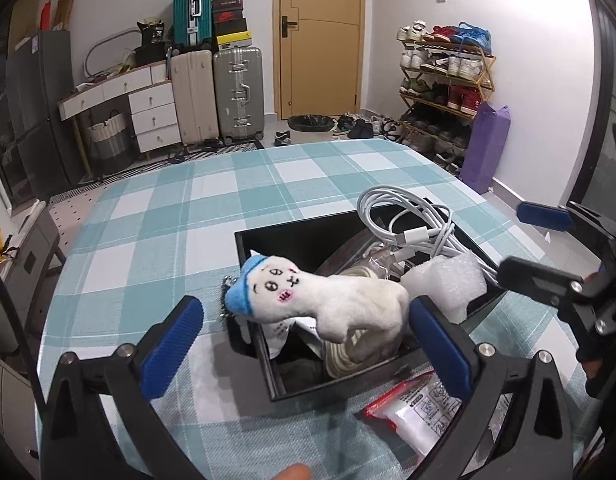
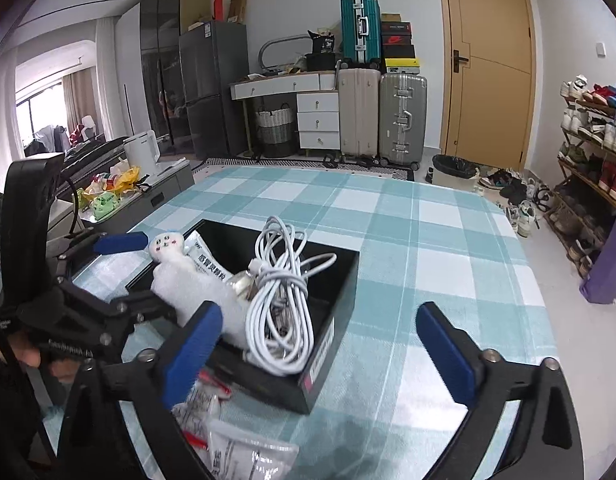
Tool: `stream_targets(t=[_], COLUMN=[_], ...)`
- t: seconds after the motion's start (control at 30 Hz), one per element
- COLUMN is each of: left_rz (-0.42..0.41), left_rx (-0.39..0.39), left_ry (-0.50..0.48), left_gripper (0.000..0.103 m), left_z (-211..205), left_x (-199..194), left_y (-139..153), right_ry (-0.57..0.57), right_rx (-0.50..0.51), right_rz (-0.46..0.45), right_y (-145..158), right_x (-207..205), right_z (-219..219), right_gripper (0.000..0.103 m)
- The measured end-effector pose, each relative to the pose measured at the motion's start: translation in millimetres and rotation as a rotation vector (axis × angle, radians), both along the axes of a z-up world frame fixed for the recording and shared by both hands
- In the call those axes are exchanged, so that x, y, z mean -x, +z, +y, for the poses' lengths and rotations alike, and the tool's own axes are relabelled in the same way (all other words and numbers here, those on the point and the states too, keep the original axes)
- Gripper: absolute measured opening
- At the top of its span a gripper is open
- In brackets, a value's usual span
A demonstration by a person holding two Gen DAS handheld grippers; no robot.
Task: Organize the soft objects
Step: 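Open both grippers and withdraw them from the box, then grasp the red-edged snack packet with the left gripper while the right grasps the white pouch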
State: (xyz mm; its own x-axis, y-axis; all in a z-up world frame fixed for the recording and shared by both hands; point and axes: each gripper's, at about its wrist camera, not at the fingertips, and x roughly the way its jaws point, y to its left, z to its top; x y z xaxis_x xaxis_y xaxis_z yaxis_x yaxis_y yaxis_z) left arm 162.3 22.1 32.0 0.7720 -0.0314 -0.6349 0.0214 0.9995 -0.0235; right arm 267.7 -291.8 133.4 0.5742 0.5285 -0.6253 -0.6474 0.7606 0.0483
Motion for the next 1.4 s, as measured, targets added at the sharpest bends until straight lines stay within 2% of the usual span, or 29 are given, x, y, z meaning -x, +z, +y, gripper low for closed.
stream_targets(t=[0.2, 0.6, 0.93, 1.4], left_rz=[-0.014, -0.036, 0.002, 0.075], left_rx=[0.016, -0.003, -0.005, -0.012], left_ry=[0.05, 0.049, 0.045, 0.034], left_gripper=[0.103, 0.103, 0.103, 0.103], left_z=[9, 3, -9, -23], left_x=[13, 49, 61, 67], left_y=[7, 13, -1, -26], right_ry=[-0.002, 0.006, 0.042, 0.114], right_rx=[0.005, 0.023, 0.082, 0.174], right_rz=[-0.002, 0.013, 0.078, 0.205], right_y=[2, -3, -18, -53], right_x=[17, 41, 51, 51], right_z=[-9, -16, -13, -2], right_gripper=[0.102, 0.102, 0.102, 0.102])
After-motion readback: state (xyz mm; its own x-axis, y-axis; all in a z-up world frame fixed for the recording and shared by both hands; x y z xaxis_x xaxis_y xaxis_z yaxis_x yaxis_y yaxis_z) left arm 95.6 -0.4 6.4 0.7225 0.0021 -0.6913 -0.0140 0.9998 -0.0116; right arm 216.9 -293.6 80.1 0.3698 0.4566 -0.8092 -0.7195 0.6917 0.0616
